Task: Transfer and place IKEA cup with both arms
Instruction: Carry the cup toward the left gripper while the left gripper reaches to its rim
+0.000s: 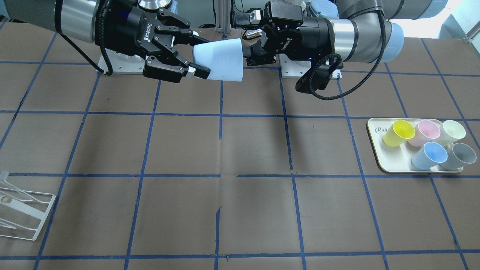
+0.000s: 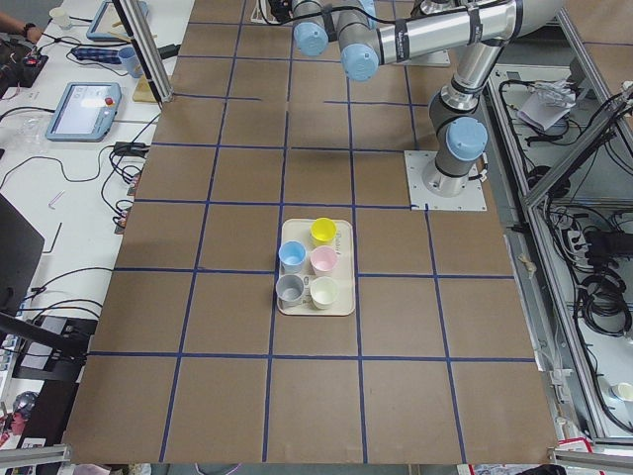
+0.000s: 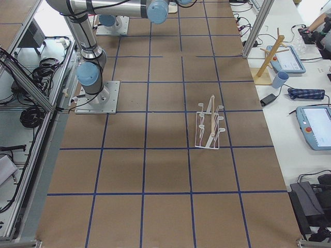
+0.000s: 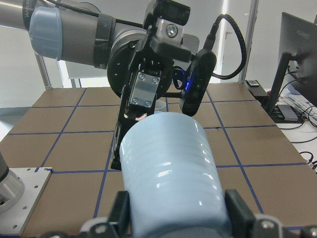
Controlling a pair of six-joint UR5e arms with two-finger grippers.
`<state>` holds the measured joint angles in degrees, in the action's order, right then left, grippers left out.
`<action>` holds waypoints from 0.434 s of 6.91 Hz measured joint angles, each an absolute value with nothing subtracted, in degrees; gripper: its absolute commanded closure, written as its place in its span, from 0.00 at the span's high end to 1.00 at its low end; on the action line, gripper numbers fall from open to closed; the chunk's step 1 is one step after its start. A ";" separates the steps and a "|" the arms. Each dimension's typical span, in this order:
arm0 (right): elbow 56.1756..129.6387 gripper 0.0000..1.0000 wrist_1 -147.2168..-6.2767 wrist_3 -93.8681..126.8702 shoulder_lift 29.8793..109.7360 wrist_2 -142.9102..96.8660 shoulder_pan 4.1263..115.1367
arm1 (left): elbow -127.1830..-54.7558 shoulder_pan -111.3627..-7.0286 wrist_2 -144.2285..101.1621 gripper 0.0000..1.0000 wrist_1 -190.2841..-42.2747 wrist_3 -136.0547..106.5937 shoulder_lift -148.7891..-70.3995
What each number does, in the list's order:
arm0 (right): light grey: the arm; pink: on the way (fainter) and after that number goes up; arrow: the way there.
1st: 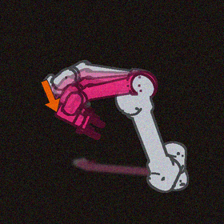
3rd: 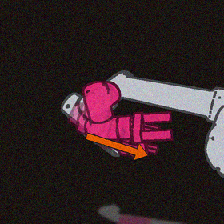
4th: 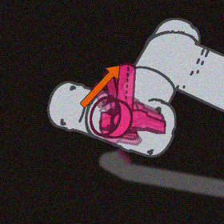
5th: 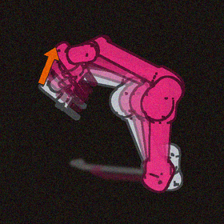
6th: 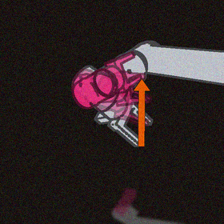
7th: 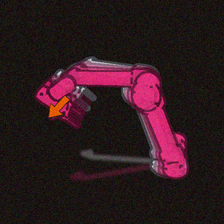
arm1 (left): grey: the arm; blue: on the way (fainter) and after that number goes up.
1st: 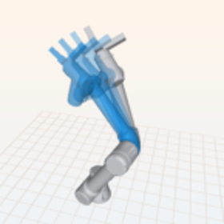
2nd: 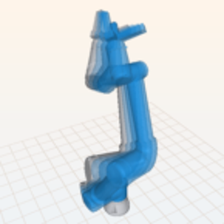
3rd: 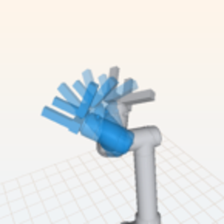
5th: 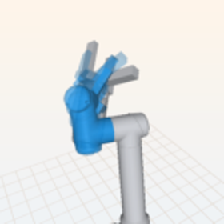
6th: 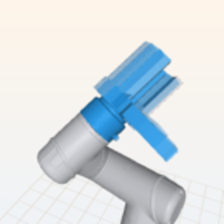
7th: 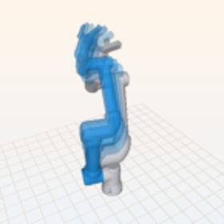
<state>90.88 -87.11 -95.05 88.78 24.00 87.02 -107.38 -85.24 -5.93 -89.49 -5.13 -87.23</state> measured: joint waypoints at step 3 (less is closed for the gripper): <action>90.95 0.21 -87.10 -95.02 88.72 23.99 87.01 | -106.87 -84.92 -5.83 1.00 -88.43 -5.70 -87.41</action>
<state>90.95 -87.10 -95.02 88.72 23.99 87.01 -106.87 -84.92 -5.83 -88.43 -5.70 -87.41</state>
